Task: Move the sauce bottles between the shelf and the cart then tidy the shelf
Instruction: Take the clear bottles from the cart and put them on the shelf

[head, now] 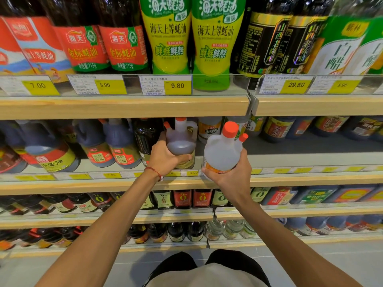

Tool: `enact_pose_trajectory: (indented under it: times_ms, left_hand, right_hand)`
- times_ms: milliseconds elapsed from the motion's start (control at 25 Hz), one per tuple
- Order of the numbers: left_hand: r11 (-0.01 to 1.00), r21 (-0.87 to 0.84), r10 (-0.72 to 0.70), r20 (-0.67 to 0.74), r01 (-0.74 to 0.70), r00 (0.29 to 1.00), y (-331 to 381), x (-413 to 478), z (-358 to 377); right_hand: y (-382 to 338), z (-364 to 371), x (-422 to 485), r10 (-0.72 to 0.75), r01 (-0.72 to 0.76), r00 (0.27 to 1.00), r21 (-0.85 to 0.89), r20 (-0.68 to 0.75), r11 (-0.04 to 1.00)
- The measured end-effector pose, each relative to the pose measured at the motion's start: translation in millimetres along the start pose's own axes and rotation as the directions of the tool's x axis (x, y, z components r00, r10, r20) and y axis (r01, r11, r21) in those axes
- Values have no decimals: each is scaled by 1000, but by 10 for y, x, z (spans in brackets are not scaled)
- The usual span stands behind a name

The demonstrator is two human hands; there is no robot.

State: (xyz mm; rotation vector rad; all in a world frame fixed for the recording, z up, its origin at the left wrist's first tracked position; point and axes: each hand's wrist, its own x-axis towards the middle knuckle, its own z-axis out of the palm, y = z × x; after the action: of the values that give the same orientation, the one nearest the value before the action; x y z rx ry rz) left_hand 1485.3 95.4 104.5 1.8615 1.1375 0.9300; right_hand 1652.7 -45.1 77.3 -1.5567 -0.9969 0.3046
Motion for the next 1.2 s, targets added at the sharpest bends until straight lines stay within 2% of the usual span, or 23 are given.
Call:
enact_pose_trajectory:
  times_ms: [320,560,640,720,760,800,880,920,1040,1200]
  left_hand:
    - [995,40,-89,-47,91,995,65,-63,30]
    - [966,-157,-211,-9,207,977,-114,-244,91]
    - [952,-198,-255,-80,235,964,-22,-381,53]
    - [958,-198,-237,-129,209,963,109,-509,-27]
    - [964,-180,-212,-80,195,974,171,-551,-63]
    - [963,-194,-186,35,189,982,251,-593,-86]
    - [916,-318,-142,312,244,939,404,-679,-73]
    - [896,-350,-124,396,275,910,479,-718,-51]
    - [887,-348,-104,494,305,863,623,-841,50]
    - [878,-348,-136,478,328,868,745,-982,230]
  right_hand:
    - [-197,-23,-147,58,-59,998,31,15,998]
    - [-331,-68,-242,53,-53,998,-3,27,999]
    - [-387,-97,-286,73,-73,997,0,24,997]
    - [-457,-142,-315,121,-122,992,22,44,992]
    - [-483,-175,-322,149,-151,987,35,64,988]
    - [-513,-217,-327,176,-181,980,46,93,982]
    - [-564,-307,-313,220,-232,960,51,175,972]
    - [-564,-350,-293,239,-255,947,48,216,966]
    - [-538,-464,-217,272,-301,900,34,342,953]
    - [-466,-741,-74,267,-371,745,47,612,927]
